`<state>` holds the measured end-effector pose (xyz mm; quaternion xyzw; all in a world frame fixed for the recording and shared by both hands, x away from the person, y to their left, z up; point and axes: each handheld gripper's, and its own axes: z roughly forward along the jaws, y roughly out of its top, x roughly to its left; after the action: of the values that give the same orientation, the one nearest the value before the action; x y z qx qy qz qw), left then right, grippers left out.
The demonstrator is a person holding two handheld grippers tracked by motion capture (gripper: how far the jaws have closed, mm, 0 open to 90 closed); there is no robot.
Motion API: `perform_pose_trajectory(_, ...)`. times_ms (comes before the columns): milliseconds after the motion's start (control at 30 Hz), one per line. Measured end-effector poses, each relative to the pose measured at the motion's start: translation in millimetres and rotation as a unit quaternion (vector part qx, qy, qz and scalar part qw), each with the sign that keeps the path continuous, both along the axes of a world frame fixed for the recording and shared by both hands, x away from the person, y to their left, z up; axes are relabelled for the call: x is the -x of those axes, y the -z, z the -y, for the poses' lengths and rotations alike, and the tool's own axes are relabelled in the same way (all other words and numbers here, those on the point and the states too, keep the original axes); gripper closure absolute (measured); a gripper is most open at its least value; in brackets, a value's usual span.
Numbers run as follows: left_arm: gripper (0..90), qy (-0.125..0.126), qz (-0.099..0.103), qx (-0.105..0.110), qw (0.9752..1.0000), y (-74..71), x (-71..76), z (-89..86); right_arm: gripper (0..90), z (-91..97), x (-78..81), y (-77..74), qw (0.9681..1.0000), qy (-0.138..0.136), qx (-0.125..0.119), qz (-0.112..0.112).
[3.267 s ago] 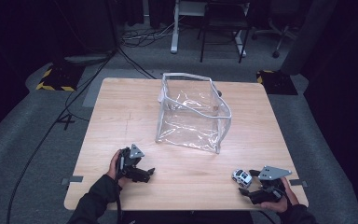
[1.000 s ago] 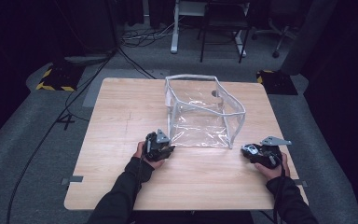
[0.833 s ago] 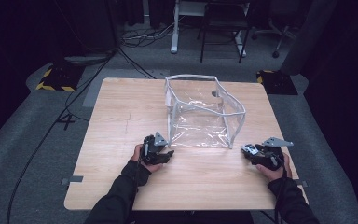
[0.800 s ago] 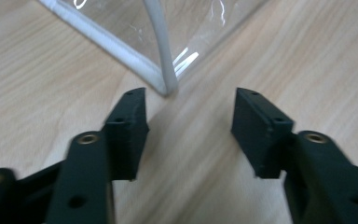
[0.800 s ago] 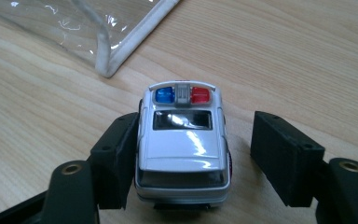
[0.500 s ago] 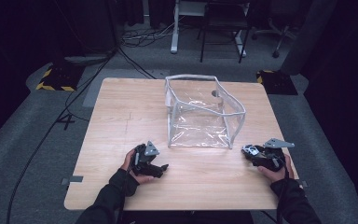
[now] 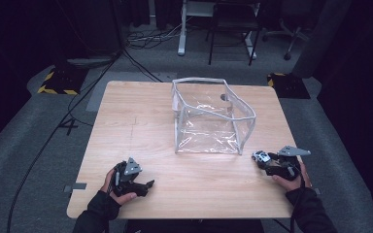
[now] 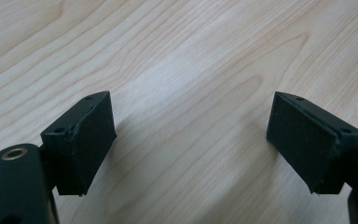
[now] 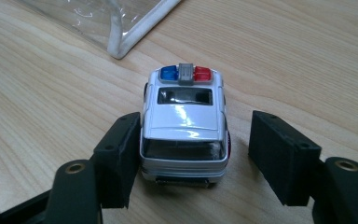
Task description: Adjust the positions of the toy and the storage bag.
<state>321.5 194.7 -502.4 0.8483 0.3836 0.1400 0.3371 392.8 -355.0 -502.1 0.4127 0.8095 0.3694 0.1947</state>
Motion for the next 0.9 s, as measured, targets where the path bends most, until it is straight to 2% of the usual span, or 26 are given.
perform_pose_trajectory(67,15.6,-0.005,0.004,0.001,1.0000,0.5,2.8,-4.6,39.1,-1.2,0.0,0.1,1.0000,-0.001,-0.002,0.002)
perform_pose_trajectory(200,15.6,-0.018,-0.001,0.003,0.9998,0.5,9.4,-15.3,43.2,-3.5,-0.7,0.0,1.0000,-0.005,-0.003,0.005)
perform_pose_trajectory(267,15.6,-0.023,0.003,-0.002,0.9997,0.1,11.9,-20.5,47.7,-4.0,-1.5,-0.3,0.9999,-0.011,-0.004,0.005)
perform_pose_trajectory(300,15.6,-0.026,-0.003,0.004,0.9997,0.5,12.8,-21.1,47.9,-4.9,-1.0,-0.6,0.9999,-0.011,-0.003,0.005)
perform_pose_trajectory(433,15.2,-0.025,0.002,-0.002,0.9997,0.3,11.6,-24.6,48.3,-4.1,-1.2,-0.4,0.9999,-0.014,-0.004,0.007)
perform_pose_trajectory(533,14.3,-0.026,-0.002,-0.001,0.9996,0.0,10.1,-24.3,48.3,-3.9,-1.4,-0.5,0.9999,-0.015,-0.004,0.007)
perform_pose_trajectory(700,12.6,-0.029,-0.003,-0.002,0.9996,0.2,4.7,-22.8,48.4,-3.1,-3.0,-1.1,1.0000,-0.001,-0.003,0.005)
perform_pose_trajectory(767,12.3,-0.032,-0.005,0.006,0.9995,1.2,3.2,-21.5,48.4,-2.3,-4.9,-1.2,0.9999,0.008,0.000,0.009)
perform_pose_trajectory(800,12.3,-0.031,-0.001,-0.001,0.9995,0.7,2.4,-22.1,48.4,-1.6,-6.1,-1.1,0.9998,0.010,0.006,0.015)
perform_pose_trajectory(900,12.3,-0.030,0.002,-0.002,0.9995,0.6,1.7,-22.2,48.4,-2.2,-11.3,-0.9,0.9995,0.025,0.008,0.016)
